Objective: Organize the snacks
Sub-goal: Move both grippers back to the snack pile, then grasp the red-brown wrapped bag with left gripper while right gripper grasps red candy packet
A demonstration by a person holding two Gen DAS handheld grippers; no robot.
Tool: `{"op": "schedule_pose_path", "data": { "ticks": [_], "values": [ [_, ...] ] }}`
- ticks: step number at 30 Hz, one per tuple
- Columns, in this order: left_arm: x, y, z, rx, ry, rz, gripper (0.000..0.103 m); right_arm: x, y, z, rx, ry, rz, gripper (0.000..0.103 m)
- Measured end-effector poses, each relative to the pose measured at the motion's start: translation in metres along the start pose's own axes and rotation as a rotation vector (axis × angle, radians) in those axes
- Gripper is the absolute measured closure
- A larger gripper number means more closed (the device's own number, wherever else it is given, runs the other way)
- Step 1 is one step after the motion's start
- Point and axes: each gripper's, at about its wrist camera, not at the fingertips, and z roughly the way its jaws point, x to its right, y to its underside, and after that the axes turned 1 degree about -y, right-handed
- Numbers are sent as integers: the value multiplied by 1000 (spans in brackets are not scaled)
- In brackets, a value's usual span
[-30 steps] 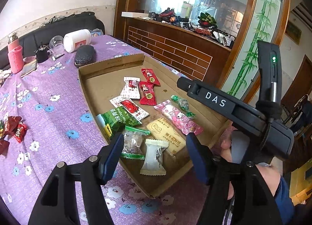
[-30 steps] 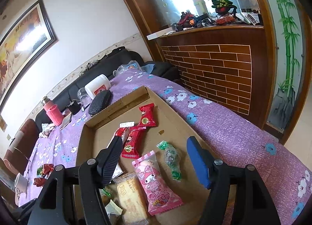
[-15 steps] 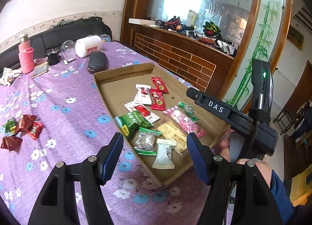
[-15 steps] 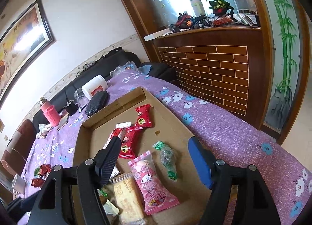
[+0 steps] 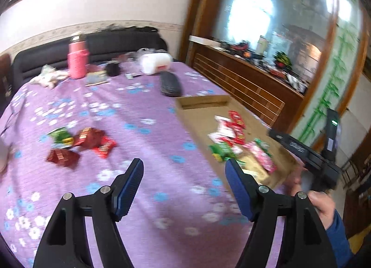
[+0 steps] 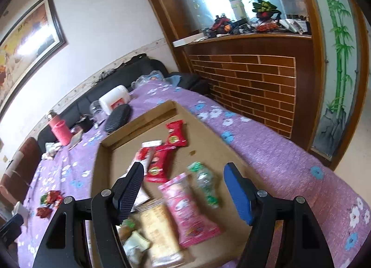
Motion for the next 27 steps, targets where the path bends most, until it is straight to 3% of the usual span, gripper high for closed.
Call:
{"op": "schedule_pose_path", "data": {
  "ticks": [7, 9, 15, 18, 21, 27],
  "values": [
    [-90, -14, -8, -14, -126, -195, 31, -49, 3, -17, -36, -134, -89, 28],
    [-121, -19, -7, -50, -199, -262, 31, -69, 6, -20, -64, -192, -118, 28],
    [-203, -22, 1, -129, -279, -443, 31, -133, 21, -5, -235, -363, -185, 27],
    [-224, -15, 8, -133, -252, -483, 34, -163, 29, 12, -325, -408, -208, 27],
    [-239, -3, 19, -128, -172, -533, 40, -193, 37, 32, -413, -428, -234, 33],
    [-238, -6, 38, -97, -89, -533, 42, -238, 45, 67, -472, -424, -255, 36]
  ]
}}
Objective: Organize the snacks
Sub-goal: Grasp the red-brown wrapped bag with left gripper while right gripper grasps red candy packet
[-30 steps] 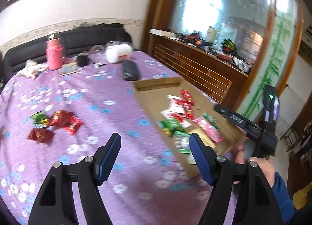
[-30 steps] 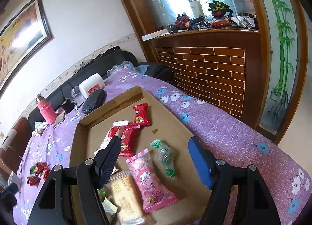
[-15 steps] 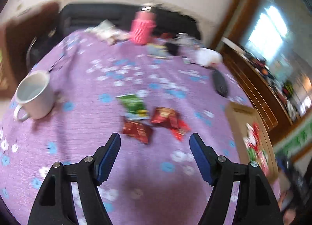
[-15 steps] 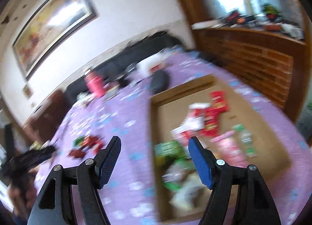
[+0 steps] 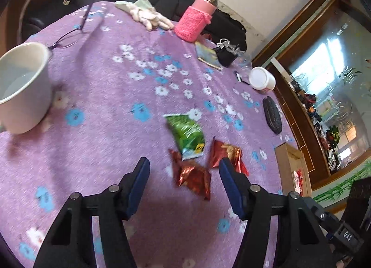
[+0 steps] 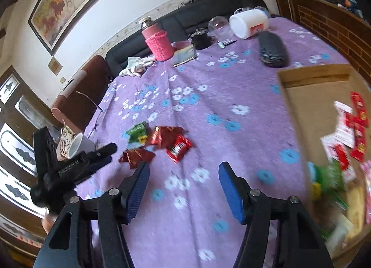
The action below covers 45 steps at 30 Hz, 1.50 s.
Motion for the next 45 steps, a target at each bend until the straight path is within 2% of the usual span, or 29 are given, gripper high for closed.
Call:
{"op": "schedule_pose_path", "data": {
  "ticks": [4, 9, 11, 12, 16, 19, 25, 28, 30, 31, 32, 34, 39, 45],
  "values": [
    [7, 4, 11, -34, 29, 19, 38, -6, -14, 27, -11, -4, 25, 36],
    [24, 12, 28, -61, -36, 115, 35, -11, -33, 58, -42, 27, 14, 36],
    [27, 15, 33, -60, -74, 145, 46, -15, -42, 71, -44, 34, -5, 36],
    [29, 16, 34, -57, -96, 163, 64, -17, -45, 76, -44, 40, -11, 36],
    [24, 15, 34, -59, -102, 153, 65, -16, -51, 95, -75, 40, -20, 37],
    [19, 11, 30, -50, -110, 140, 66, -16, -44, 102, -110, 24, -49, 47],
    [17, 9, 23, -25, -132, 134, 66, -13, -27, 112, -160, -20, -106, 48],
    [15, 9, 24, -34, -134, 131, 66, -24, -20, 112, -155, -12, -207, 49],
    [15, 9, 25, -34, -140, 136, 66, -33, -12, 113, -167, 5, -280, 65],
    [15, 9, 25, -33, -142, 136, 66, -36, -8, 112, -161, 47, -310, 75],
    [15, 10, 25, -33, -143, 140, 66, -38, -4, 111, -149, 78, -333, 81],
    [16, 10, 25, -30, -152, 146, 66, -39, 3, 107, -138, 115, -363, 83],
    [17, 11, 23, -26, -144, 153, 66, -25, 11, 89, -116, 110, -309, 88],
    [23, 15, 18, -22, -110, 172, 67, -8, 14, 59, -42, 4, -189, 88]
  ]
}}
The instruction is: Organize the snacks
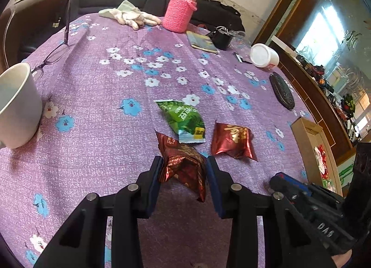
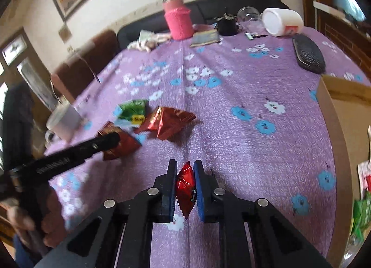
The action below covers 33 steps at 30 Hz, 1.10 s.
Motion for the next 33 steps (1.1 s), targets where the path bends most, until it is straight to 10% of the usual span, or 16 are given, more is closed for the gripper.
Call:
{"op": "schedule_pose_path", "data": {
  "ticks": [10, 33],
  "values": [
    [30, 11, -9, 15, 45, 100, 67, 18, -3, -5, 27, -113, 101, 87],
    [51, 23, -5, 0, 25, 199, 67, -9, 13, 1, -72, 43, -152, 84]
  ]
}}
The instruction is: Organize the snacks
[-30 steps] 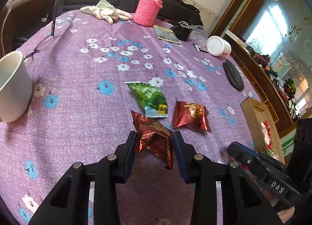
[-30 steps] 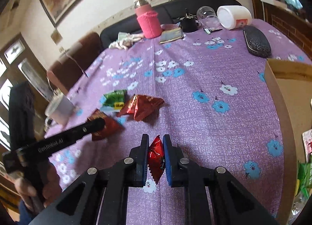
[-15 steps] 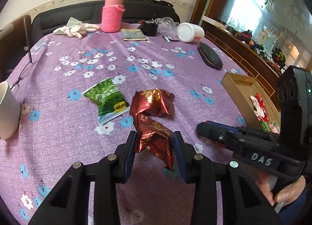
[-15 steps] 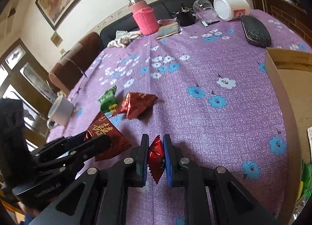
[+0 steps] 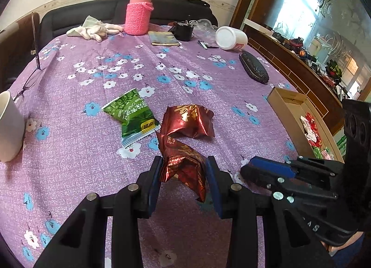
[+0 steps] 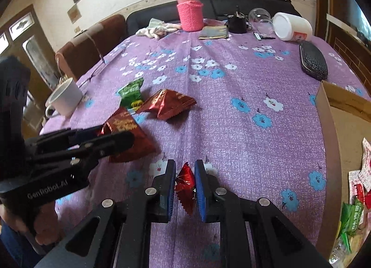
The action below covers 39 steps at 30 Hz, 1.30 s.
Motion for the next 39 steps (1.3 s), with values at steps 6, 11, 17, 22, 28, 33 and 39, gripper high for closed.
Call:
{"op": "schedule_pose_path", "data": {
  "ticks": [6, 11, 17, 22, 28, 33, 39],
  "values": [
    [1, 0, 0, -1, 5, 1, 67, -2, 1, -6, 3, -4, -10, 78],
    [0, -1, 0, 0, 5, -3, 67, 7, 5, -19, 37, -20, 38, 53],
    [0, -1, 0, 2, 7, 4, 67, -1, 13, -16, 2, -53, 9, 53],
    [0, -1, -1, 5, 8, 3, 67, -4, 18, -2, -44, -10, 5, 78],
    [3, 0, -4, 12, 14, 14, 67, 0, 16, -11, 18, -11, 21, 81],
    [11, 1, -10, 41, 28, 37, 67, 22, 11, -30, 123, -6, 131, 81],
    [26, 4, -22, 102, 29, 98, 67, 36, 7, -41, 196, -42, 209, 81]
  ]
}}
